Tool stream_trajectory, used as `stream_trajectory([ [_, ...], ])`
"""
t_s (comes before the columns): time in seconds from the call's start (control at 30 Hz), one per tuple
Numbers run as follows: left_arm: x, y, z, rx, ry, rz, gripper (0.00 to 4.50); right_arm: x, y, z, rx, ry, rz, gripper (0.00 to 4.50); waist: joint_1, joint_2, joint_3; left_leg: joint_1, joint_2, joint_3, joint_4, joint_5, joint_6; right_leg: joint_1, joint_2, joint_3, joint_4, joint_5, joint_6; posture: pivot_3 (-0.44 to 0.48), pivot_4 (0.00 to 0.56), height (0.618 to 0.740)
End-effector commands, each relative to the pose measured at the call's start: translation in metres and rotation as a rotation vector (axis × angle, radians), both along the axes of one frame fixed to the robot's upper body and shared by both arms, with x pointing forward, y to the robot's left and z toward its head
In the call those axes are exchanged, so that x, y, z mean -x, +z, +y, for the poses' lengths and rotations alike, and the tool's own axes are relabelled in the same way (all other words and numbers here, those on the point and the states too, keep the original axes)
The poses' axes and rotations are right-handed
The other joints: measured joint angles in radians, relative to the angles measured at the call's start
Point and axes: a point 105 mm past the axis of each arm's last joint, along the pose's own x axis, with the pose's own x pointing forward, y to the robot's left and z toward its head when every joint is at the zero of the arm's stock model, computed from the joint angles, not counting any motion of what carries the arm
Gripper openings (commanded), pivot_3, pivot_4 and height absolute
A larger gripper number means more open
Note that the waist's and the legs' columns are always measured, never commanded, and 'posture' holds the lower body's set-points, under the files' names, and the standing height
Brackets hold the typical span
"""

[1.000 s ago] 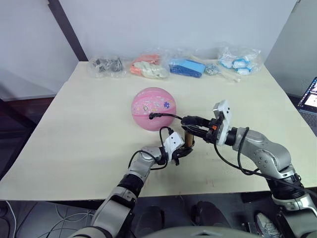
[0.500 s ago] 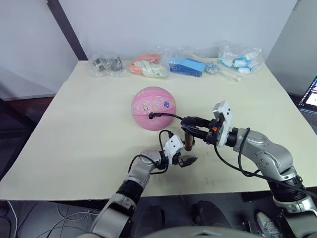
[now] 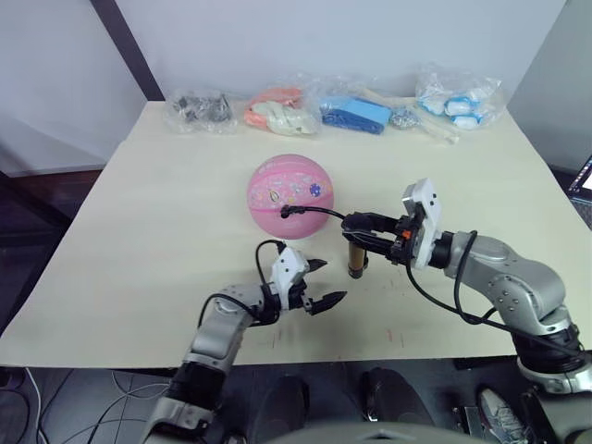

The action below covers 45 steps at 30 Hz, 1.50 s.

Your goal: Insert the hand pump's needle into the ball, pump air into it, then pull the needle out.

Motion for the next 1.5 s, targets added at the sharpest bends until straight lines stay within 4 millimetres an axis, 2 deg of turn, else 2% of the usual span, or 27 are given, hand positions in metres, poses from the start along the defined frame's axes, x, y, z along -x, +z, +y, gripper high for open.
stream_trajectory([
  [0.03, 0.010, 0.027, 0.012, 0.057, -0.024, -0.028, 4.50, 0.004, -0.008, -0.006, 0.049, -0.012, 0.111, 1.76, 0.000, 0.000, 0.001, -0.006, 0.000, -0.001, 0.001, 0.000, -0.001, -0.005, -0.001, -0.001, 0.000, 0.001, -0.001, 0.000, 0.150, 0.740],
  [0.23, 0.021, 0.051, 0.046, 0.090, -0.013, -0.028, 4.50, 0.013, 0.026, -0.001, 0.107, 0.038, 0.014, 1.76, 0.003, 0.002, 0.008, -0.024, -0.002, -0.007, 0.003, 0.003, -0.005, -0.020, -0.006, -0.005, 0.001, 0.003, -0.002, 0.000, 0.150, 0.740],
  [0.33, 0.026, 0.061, 0.055, 0.093, -0.018, -0.028, 4.50, 0.015, 0.037, 0.003, 0.163, 0.048, -0.034, 1.76, 0.003, 0.005, 0.014, -0.033, -0.003, -0.009, 0.007, 0.005, -0.009, -0.027, -0.006, -0.007, 0.002, 0.003, -0.002, 0.000, 0.150, 0.740],
  [0.43, 0.031, 0.068, 0.058, 0.099, -0.032, -0.028, 4.50, 0.017, 0.045, 0.005, 0.208, 0.061, -0.068, 1.76, 0.006, 0.006, 0.017, -0.042, -0.004, -0.010, 0.012, 0.005, -0.009, -0.031, -0.007, -0.012, 0.002, 0.003, -0.001, 0.000, 0.150, 0.740],
  [0.6, 0.033, 0.088, 0.051, 0.108, -0.046, -0.048, 4.50, 0.019, 0.056, 0.005, 0.391, 0.073, -0.102, 1.76, 0.005, 0.006, 0.027, -0.043, -0.005, -0.010, 0.016, 0.005, -0.008, -0.031, -0.008, -0.011, 0.003, 0.005, 0.001, 0.000, 0.150, 0.740],
  [0.73, 0.033, 0.099, 0.045, 0.110, -0.044, -0.056, 4.50, 0.022, 0.064, 0.009, 0.471, 0.097, -0.128, 1.76, 0.004, 0.006, 0.029, -0.043, -0.005, -0.010, 0.017, 0.004, -0.007, -0.031, -0.007, -0.012, 0.004, 0.005, 0.002, 0.000, 0.150, 0.740],
  [0.87, 0.032, 0.107, 0.043, 0.118, -0.039, -0.056, 4.50, 0.032, 0.058, 0.016, 0.566, 0.189, -0.077, 1.76, -0.001, 0.006, 0.029, -0.043, -0.005, -0.009, 0.017, 0.004, -0.007, -0.031, -0.007, -0.011, 0.005, 0.005, 0.001, 0.000, 0.150, 0.740],
  [1.1, 0.036, 0.119, 0.048, 0.121, -0.068, -0.039, 4.50, 0.016, 0.022, 0.020, 0.754, 0.173, -0.044, 1.76, -0.001, 0.006, 0.029, -0.043, -0.005, -0.008, 0.020, 0.005, -0.008, -0.032, -0.008, -0.010, 0.010, 0.005, 0.001, 0.000, 0.150, 0.740],
  [1.27, 0.038, 0.102, 0.070, 0.084, -0.066, -0.010, 4.50, 0.012, 0.005, 0.024, 0.819, 0.194, -0.030, 1.76, -0.003, 0.006, 0.029, -0.042, -0.006, -0.007, 0.023, 0.006, -0.010, -0.032, -0.008, -0.009, 0.015, 0.005, 0.001, 0.000, 0.150, 0.740],
  [1.5, 0.032, 0.092, 0.089, 0.032, -0.041, -0.010, 4.50, 0.009, -0.023, 0.032, 0.905, 0.239, -0.019, 1.76, 0.005, 0.005, 0.029, -0.043, -0.006, -0.009, 0.032, 0.005, -0.008, -0.031, -0.008, -0.010, 0.019, 0.006, 0.002, 0.000, 0.150, 0.740],
])
